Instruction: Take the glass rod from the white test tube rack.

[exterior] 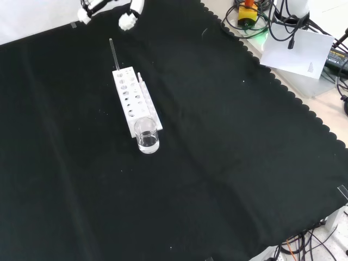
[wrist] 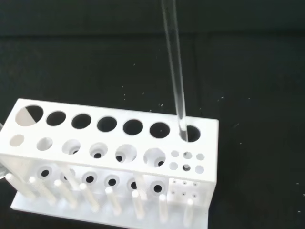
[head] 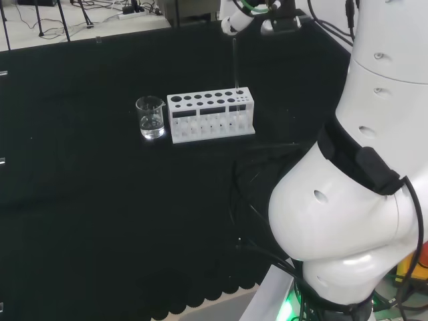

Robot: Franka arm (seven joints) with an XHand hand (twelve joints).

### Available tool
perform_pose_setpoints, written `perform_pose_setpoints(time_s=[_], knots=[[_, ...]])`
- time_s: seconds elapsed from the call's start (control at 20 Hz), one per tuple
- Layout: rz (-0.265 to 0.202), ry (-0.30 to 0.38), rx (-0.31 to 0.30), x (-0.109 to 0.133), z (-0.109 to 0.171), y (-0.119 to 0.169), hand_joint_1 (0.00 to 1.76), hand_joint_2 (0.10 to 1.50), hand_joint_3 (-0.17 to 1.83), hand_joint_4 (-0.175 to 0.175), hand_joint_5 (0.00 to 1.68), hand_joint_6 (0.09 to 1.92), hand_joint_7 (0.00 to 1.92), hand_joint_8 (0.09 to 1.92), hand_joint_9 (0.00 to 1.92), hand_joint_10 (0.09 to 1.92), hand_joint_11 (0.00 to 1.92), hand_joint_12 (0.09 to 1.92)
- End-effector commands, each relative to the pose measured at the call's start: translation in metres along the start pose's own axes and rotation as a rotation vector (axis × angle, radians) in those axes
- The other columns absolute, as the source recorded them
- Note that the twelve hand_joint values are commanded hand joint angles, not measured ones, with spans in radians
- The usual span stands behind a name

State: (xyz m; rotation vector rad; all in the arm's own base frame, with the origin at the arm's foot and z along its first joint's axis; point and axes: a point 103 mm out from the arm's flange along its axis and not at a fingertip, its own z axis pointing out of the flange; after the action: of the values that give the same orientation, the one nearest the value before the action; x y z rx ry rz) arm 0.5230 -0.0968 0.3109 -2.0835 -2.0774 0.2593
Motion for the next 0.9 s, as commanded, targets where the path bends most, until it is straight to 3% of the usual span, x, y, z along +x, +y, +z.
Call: perform_pose_setpoints(time_s=[0.05,0.55,0.9], knots=[[-0.020,-0.005,0.015,0.002,0.019,0.007,0.54,0.93,0.59,-0.167,0.13,0.09,0.10,0.97,0.20,0.99,0.01,1.43],[-0.022,-0.016,0.062,-0.001,0.048,0.023,0.54,0.94,0.59,-0.175,0.18,0.09,0.22,0.99,0.42,0.97,0.17,1.41],[-0.019,0.009,0.026,-0.003,0.053,0.023,0.57,0.96,0.58,-0.175,0.32,0.09,0.58,1.01,0.75,1.00,0.56,1.33]])
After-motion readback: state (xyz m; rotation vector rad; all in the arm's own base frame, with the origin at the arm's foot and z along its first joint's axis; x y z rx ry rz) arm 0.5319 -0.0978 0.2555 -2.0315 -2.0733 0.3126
